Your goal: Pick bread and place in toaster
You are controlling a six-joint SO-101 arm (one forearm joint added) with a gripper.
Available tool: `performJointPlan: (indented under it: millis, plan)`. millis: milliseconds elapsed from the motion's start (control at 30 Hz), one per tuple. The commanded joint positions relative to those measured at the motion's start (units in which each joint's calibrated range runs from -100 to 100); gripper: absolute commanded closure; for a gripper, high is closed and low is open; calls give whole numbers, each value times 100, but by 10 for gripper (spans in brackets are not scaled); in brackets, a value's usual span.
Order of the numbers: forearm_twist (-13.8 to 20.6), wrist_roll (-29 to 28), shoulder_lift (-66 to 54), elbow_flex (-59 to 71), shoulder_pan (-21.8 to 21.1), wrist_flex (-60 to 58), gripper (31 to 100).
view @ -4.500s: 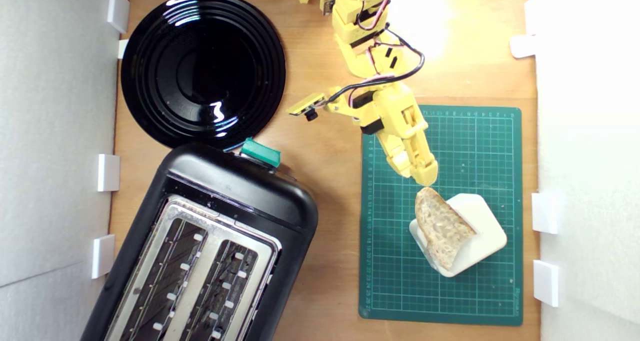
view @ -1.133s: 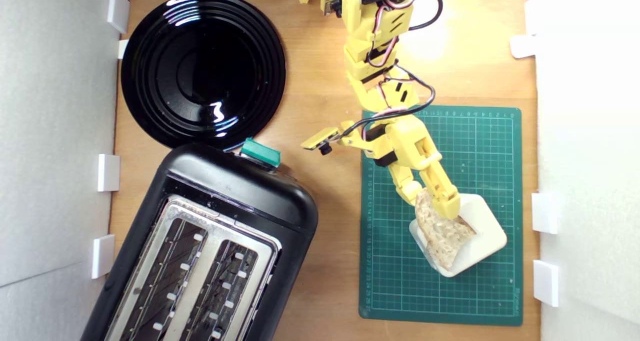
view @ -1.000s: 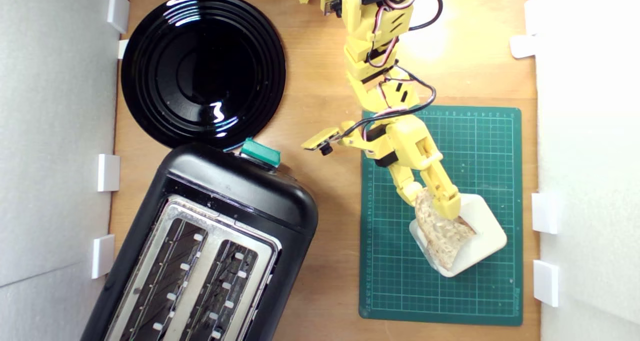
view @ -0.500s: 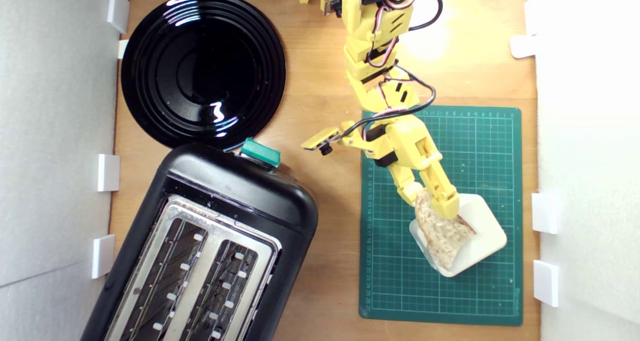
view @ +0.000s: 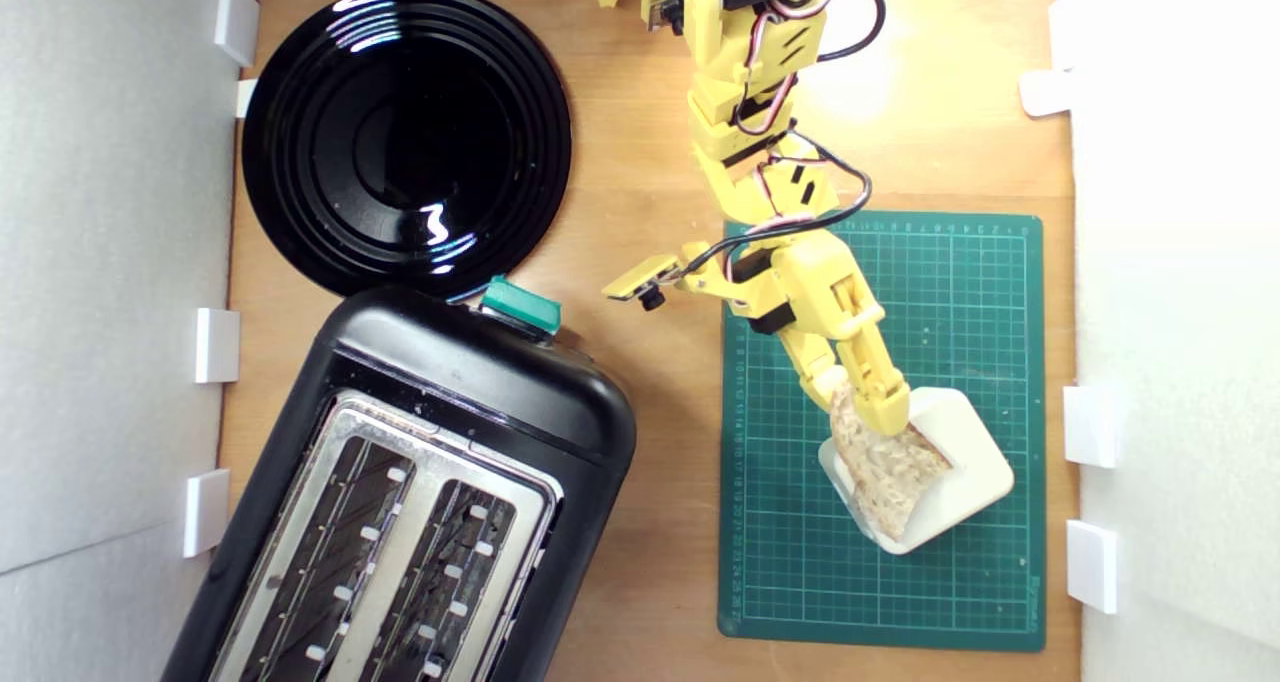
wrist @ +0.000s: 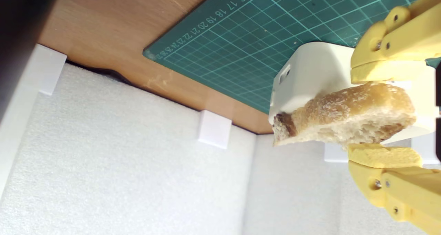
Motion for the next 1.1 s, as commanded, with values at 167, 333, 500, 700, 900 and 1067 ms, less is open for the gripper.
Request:
performJointPlan:
  millis: [167, 333, 500, 700, 900, 1067]
  plan:
    - [-49, -1, -117, -187, -42, -152, 651]
    - [-49, -1, -117, -178, -50, -152, 698]
    - [-49, -1, -176, -169, -58, -143, 722]
    - [-49, -1, -251, -160, -58, -135, 756]
    - [-49, -7, -309, -141, -26, -126, 792]
    - [-49, -7, -633, -141, 14, 79, 801]
